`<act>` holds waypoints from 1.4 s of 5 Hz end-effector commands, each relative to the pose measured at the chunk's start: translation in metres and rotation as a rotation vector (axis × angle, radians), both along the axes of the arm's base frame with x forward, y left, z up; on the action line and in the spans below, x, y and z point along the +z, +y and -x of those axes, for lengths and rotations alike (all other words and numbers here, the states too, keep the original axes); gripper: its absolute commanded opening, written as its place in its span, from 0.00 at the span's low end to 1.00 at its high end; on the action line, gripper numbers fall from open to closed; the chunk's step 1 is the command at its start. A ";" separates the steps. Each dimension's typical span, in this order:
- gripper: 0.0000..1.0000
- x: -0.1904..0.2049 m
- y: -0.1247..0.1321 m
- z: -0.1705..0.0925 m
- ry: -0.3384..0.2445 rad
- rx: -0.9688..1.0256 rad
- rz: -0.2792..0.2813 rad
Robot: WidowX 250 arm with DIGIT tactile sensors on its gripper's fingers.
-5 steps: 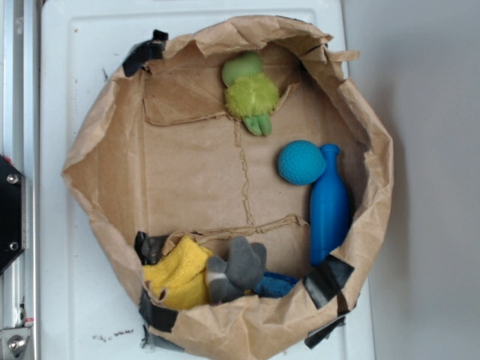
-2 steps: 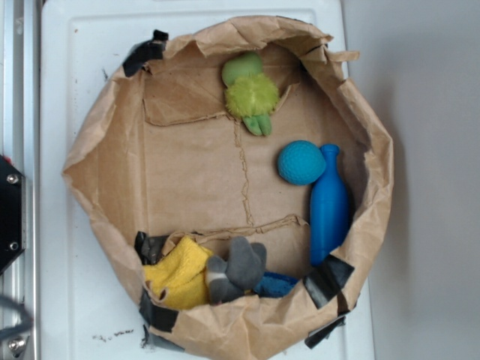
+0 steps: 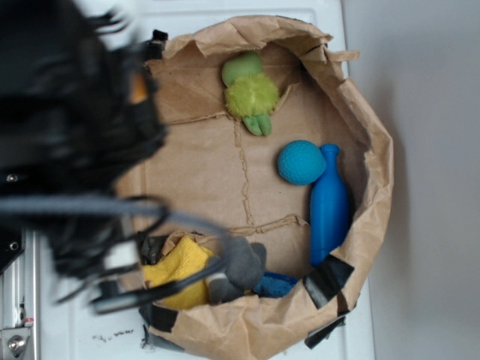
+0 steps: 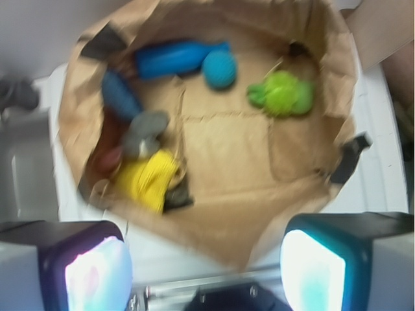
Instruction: Grab the green animal.
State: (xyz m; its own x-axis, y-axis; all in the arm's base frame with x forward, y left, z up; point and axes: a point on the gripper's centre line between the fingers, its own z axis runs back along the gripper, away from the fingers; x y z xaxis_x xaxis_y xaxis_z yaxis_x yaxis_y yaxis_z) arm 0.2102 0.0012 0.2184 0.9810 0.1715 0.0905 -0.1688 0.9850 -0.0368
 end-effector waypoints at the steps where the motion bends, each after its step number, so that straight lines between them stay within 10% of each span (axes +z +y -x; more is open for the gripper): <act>1: 1.00 0.000 0.020 -0.043 -0.007 0.376 0.061; 7: 1.00 -0.018 0.022 -0.069 0.012 0.518 0.064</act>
State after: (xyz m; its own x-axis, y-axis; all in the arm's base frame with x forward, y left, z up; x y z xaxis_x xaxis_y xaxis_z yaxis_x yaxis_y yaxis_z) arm 0.2769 0.0119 0.1835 0.7854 0.6190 -0.0016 -0.6182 0.7842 -0.0542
